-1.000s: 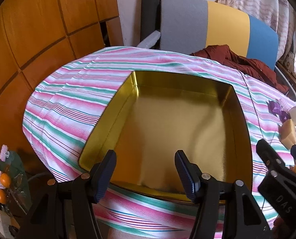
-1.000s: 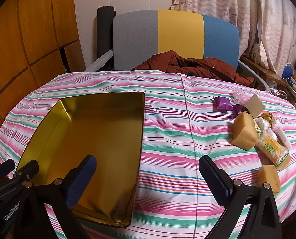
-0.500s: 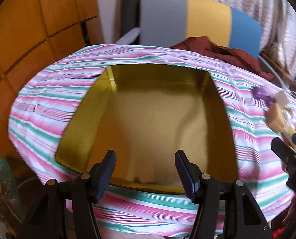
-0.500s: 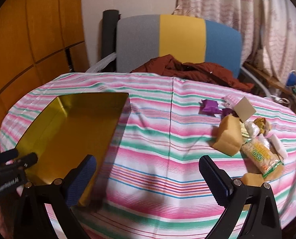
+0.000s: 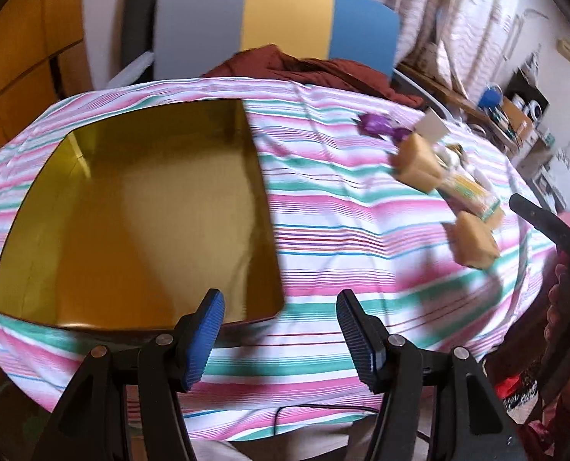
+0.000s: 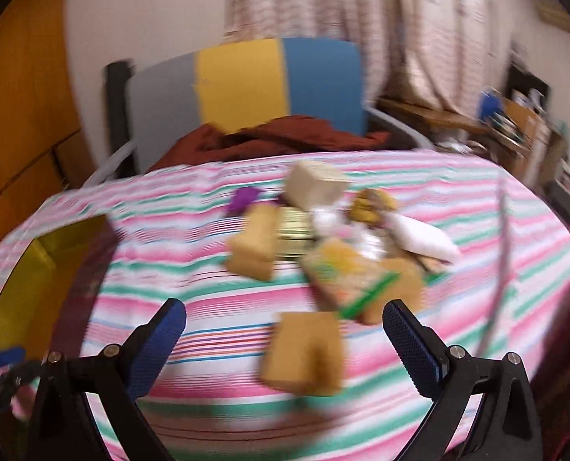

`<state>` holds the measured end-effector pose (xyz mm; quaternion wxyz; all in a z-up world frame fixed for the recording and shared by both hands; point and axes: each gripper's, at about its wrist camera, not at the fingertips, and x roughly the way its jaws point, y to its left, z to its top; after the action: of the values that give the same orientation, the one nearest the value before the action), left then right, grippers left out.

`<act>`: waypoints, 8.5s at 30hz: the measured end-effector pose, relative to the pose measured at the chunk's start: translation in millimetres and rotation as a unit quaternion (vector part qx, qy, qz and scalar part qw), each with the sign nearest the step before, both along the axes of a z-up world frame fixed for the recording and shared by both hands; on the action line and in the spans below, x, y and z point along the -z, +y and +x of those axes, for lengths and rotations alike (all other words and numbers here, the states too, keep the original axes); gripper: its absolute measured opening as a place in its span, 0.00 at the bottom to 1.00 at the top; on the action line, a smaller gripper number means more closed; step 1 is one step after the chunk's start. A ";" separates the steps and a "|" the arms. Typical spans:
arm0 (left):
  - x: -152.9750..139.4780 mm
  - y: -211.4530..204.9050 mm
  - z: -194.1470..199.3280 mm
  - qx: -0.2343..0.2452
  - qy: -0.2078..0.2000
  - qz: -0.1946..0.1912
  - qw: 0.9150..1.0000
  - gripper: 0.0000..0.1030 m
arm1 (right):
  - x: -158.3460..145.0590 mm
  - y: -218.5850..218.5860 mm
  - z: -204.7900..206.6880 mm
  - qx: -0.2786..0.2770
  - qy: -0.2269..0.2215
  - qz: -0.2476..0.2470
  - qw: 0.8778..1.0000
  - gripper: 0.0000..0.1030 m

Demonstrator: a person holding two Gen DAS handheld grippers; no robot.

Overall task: Organize objects
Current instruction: 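Move both tools from the gold tray toward the pile of items, then grasp a yellow sponge with the left tool while the right tool grasps another sponge, then carry both sponges over the gold tray and open both tools to drop them, then return both tools to the pile of items, then grasp a yellow sponge with the left tool while the right tool grasps the WEIDAN bag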

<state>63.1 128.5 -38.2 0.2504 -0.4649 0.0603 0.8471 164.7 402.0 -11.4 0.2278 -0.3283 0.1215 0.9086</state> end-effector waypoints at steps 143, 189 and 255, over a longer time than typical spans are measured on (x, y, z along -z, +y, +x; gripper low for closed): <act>6.8 -189.7 -86.4 -0.213 0.022 0.114 0.970 0.73 | 12.5 -243.3 -120.0 -0.295 0.009 -0.102 0.950 0.94; -23.5 1.1 -6.6 0.051 0.041 0.125 0.990 0.73 | 71.7 62.6 -93.3 -0.023 -0.060 -0.023 0.998 0.77; 47.3 150.2 -38.3 0.111 0.067 0.094 0.987 0.49 | 88.8 62.1 -65.7 0.034 -0.013 0.010 0.999 0.46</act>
<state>24.8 278.7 -85.4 0.3805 -0.3724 0.0483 0.8451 99.0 464.2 -100.2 0.2638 -0.3329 0.1205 0.8972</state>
